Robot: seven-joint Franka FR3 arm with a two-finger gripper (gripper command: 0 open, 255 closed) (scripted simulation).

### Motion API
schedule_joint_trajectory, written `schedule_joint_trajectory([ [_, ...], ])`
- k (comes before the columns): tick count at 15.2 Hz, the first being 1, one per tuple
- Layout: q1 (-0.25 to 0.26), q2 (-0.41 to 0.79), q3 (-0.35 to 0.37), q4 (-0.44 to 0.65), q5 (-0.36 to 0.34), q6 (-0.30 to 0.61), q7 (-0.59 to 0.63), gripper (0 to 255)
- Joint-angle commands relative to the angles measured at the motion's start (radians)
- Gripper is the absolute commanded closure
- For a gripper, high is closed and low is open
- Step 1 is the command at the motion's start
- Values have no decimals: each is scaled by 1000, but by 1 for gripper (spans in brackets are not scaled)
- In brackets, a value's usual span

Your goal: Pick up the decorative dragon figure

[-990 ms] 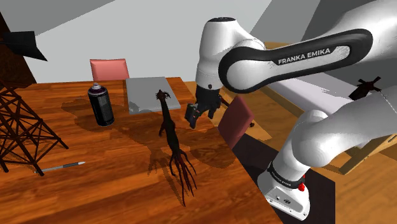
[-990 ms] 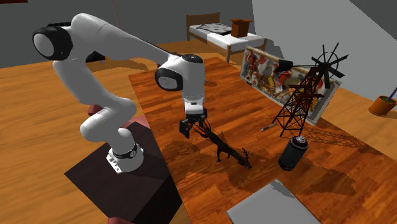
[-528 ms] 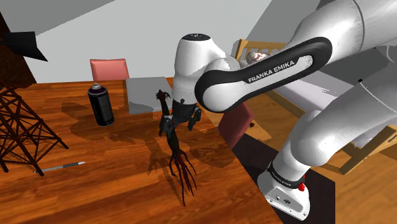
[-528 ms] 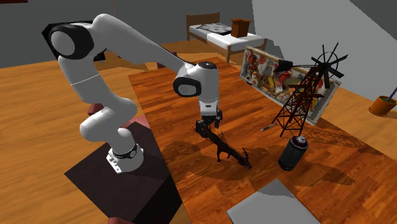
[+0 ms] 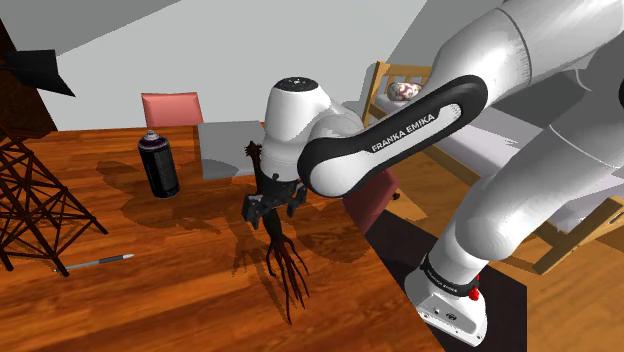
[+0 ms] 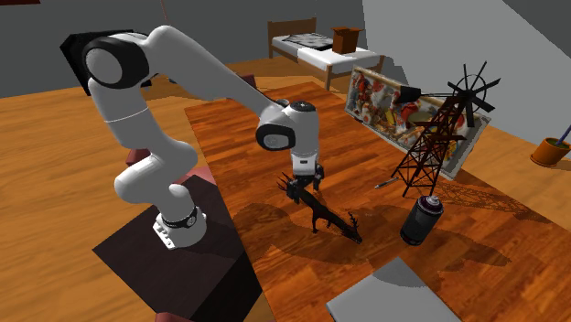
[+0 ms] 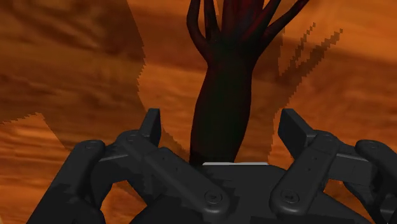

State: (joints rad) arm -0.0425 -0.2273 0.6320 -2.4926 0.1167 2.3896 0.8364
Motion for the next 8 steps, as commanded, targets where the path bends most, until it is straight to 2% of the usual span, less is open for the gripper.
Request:
schedule_joint_trajectory([
  [1, -5, 21, 8, -8, -13, 28, 11, 0],
  [2, -5, 21, 8, -8, -13, 28, 11, 0],
  [3, -6, 22, 8, -7, -14, 28, 12, 255],
  [8, -6, 23, 8, -6, -15, 26, 12, 255],
])
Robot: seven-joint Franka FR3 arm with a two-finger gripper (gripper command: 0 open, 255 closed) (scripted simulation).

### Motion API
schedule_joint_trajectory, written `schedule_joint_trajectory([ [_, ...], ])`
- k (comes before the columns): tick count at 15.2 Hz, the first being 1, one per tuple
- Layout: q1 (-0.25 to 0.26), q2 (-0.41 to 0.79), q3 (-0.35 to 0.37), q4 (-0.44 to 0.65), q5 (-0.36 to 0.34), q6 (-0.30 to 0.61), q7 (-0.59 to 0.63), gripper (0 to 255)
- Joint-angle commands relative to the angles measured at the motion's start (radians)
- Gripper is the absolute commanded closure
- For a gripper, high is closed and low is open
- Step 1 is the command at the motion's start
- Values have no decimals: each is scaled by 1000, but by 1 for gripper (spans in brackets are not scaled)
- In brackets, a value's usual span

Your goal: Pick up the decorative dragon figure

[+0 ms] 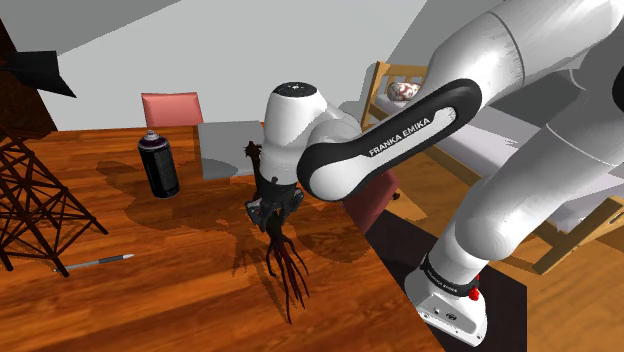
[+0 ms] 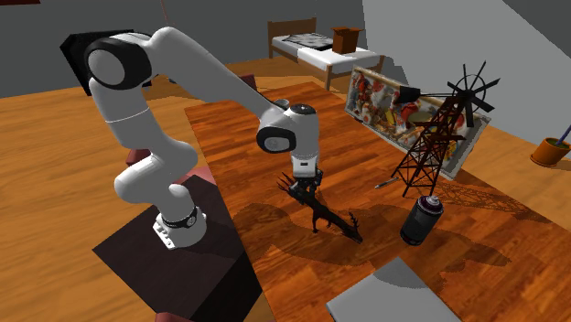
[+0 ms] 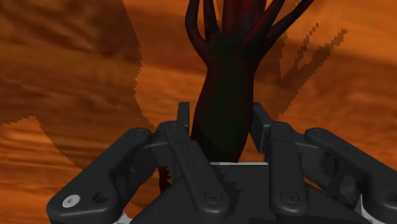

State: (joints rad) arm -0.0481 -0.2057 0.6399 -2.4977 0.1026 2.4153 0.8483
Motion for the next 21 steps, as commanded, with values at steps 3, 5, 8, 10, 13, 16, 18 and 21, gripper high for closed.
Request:
schedule_joint_trajectory([
  [3, -1, 1, 0, 0, -1, 1, 0, 255],
  [5, 3, -12, -4, 2, 8, -13, -7, 255],
  [8, 10, -43, -16, 21, 26, -60, -23, 255],
  [10, 14, -62, -23, 34, 36, -90, -31, 255],
  [13, 19, -88, -35, 56, 47, -136, -43, 255],
  [16, 23, -111, -45, 80, 55, -181, -52, 255],
  [18, 25, -125, -52, 96, 60, -210, -57, 255],
  [21, 26, -132, -56, 106, 62, -227, -60, 255],
])
